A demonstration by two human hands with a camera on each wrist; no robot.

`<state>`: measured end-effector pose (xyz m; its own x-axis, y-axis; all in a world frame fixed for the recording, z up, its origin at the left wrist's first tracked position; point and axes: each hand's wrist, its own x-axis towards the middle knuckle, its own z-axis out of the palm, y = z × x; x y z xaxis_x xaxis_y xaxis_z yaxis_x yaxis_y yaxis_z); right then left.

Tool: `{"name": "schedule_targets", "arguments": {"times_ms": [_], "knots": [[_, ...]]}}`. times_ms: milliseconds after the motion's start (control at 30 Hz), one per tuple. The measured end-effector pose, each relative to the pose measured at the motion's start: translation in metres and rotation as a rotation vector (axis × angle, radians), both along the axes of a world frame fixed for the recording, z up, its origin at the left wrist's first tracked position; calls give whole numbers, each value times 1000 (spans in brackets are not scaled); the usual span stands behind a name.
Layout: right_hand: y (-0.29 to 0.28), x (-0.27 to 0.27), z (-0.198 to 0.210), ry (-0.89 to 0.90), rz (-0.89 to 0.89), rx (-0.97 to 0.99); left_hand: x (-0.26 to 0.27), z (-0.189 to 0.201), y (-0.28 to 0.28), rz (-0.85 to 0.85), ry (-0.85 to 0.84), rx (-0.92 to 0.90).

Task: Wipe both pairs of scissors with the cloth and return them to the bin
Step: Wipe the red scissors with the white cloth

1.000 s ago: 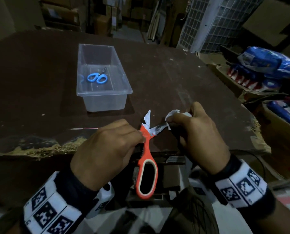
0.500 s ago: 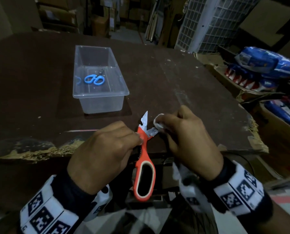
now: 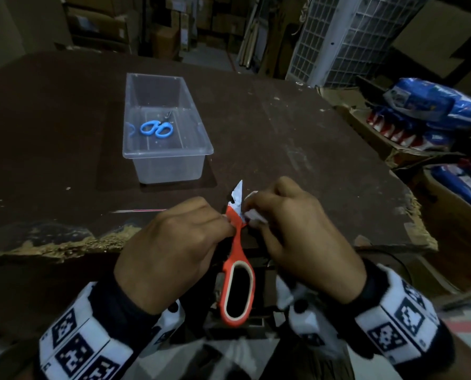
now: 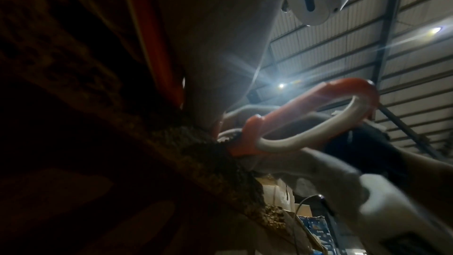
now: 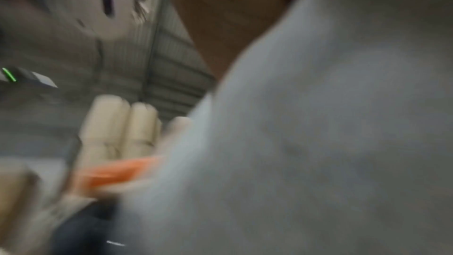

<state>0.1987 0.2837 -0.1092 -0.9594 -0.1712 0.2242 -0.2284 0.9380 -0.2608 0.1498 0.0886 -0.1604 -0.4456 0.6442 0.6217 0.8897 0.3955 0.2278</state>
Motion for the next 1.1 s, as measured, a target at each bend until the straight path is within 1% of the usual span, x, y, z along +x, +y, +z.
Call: {"name": "schedule_targets", "arguments": {"times_ms": [67, 100, 167, 267, 300, 367, 400, 467, 533, 567, 633, 700, 800, 900, 1000, 1100], "knots": [[-6, 2, 0, -3, 49, -25, 0, 1, 0, 9, 1, -11], [-2, 0, 0, 4, 40, -28, 0, 1, 0, 12, 0, -11], [17, -11, -1, 30, -40, 17, 0, 1, -1, 10, 0, -1], [48, -27, -2, 32, -208, 154, 0, -1, -2, 0, -8, 1], [54, -30, -1, 35, -228, 181, 0, -1, -2, -3, -13, 3], [63, -32, 3, 48, -195, 182, 0, -1, -2, -4, -21, 5], [66, -32, 7, 48, -177, 145, 0, -1, -2, -6, -24, 12], [65, -26, 19, 83, -144, 3, 0, -1, -2, -3, -28, 25], [55, -19, 24, 129, -62, -129, 0, -1, -2, 2, -25, 27], [46, -16, 23, 144, -13, -143, 0, -1, -2, 3, -20, 29], [30, -12, 14, 135, 78, -99, -1, -1, -2, 6, -8, 29], [17, -10, 5, 75, 108, -56, 0, 0, -2, 13, -4, 21], [12, -9, -1, 44, 61, 85, 2, 2, -2, 15, -18, 1], [15, -10, 4, 37, 19, 243, 0, 2, -3, 6, -23, -2], [33, -16, 8, 35, -59, 342, 0, 2, -4, 20, -33, -13], [49, -21, 14, -11, -110, 354, -1, 4, -5, 8, -49, -32]]}}
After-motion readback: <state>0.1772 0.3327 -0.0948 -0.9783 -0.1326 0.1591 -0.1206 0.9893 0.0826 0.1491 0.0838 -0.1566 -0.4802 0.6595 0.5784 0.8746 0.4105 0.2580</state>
